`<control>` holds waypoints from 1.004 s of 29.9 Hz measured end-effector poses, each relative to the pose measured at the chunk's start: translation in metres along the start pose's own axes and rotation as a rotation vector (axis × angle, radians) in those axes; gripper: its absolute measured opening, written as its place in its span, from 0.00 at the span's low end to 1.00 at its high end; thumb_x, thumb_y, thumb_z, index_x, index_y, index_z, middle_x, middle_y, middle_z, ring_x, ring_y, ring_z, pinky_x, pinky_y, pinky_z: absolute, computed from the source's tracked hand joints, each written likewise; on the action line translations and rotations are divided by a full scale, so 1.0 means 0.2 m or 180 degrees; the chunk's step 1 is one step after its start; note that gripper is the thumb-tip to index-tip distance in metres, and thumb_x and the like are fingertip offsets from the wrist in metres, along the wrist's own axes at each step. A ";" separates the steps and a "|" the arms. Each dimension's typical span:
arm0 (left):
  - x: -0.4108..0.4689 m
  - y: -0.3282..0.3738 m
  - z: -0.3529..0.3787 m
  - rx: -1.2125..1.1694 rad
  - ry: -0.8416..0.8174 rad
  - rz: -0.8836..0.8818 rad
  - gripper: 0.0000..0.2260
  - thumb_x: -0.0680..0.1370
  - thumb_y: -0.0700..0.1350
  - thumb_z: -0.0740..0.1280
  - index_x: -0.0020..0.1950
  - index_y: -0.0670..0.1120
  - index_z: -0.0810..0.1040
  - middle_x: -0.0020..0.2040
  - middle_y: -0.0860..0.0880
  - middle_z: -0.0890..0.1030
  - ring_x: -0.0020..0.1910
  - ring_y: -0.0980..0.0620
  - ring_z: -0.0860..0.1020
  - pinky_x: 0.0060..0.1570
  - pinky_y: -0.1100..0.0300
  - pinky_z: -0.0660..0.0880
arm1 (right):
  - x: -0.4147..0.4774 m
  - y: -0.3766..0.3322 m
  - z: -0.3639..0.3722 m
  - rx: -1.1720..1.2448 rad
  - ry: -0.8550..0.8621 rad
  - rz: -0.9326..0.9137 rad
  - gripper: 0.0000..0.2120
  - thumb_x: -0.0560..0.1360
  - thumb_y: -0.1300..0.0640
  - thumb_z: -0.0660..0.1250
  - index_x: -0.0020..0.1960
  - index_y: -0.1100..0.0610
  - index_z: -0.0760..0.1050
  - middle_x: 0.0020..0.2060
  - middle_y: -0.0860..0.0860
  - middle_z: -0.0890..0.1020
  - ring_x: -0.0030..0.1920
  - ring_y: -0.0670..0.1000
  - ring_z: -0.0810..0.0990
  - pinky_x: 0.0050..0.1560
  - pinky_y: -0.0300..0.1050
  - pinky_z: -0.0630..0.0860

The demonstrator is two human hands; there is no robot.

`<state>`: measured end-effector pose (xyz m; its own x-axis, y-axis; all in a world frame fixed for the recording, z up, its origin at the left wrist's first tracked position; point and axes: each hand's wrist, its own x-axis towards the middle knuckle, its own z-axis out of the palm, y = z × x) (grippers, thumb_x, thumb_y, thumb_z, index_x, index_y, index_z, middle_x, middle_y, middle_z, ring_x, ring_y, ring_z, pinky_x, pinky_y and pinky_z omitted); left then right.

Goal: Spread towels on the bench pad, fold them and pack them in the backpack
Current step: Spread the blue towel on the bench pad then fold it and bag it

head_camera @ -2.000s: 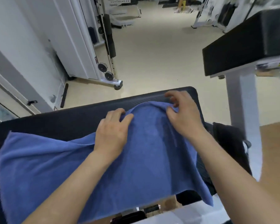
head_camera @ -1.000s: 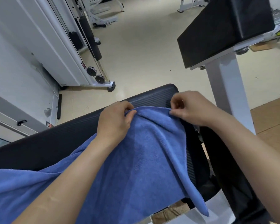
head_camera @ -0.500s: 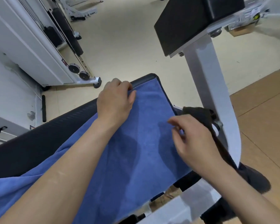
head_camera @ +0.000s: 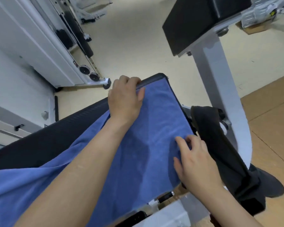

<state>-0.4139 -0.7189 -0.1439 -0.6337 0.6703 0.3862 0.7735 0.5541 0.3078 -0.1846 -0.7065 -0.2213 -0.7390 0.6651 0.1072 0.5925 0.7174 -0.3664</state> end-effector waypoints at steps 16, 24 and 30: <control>-1.06 -1.40 -0.87 0.0665 -0.0026 -0.1604 0.18 0.76 0.36 0.65 0.65 0.48 0.78 0.62 0.44 0.73 0.59 0.42 0.74 0.61 0.51 0.71 | 0.30 -1.12 0.17 0.0037 -0.0632 -0.2328 0.32 0.70 0.52 0.73 0.71 0.50 0.64 0.69 0.50 0.64 0.69 0.55 0.62 0.45 0.51 0.79; -1.03 -1.55 -0.93 0.0250 0.0447 -0.1764 0.03 0.78 0.42 0.65 0.49 0.48 0.76 0.52 0.50 0.75 0.49 0.49 0.74 0.45 0.59 0.65 | 0.46 -1.25 0.12 0.0446 -0.0684 -0.1833 0.05 0.76 0.54 0.67 0.49 0.51 0.82 0.46 0.46 0.80 0.52 0.54 0.75 0.43 0.48 0.73; -0.91 -1.59 -0.96 0.0130 0.0713 -0.1810 0.07 0.77 0.41 0.65 0.55 0.46 0.79 0.57 0.48 0.75 0.51 0.50 0.75 0.49 0.61 0.68 | 0.63 -1.41 0.09 -0.0139 -0.0118 -0.1385 0.08 0.77 0.58 0.64 0.52 0.55 0.81 0.47 0.55 0.81 0.53 0.60 0.72 0.42 0.49 0.71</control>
<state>-0.5433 -1.1117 -0.1461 -0.9268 0.1463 0.3460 0.3107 0.8160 0.4874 -0.4505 -0.8283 -0.1218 -0.9334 0.2915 0.2093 0.2357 0.9378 -0.2550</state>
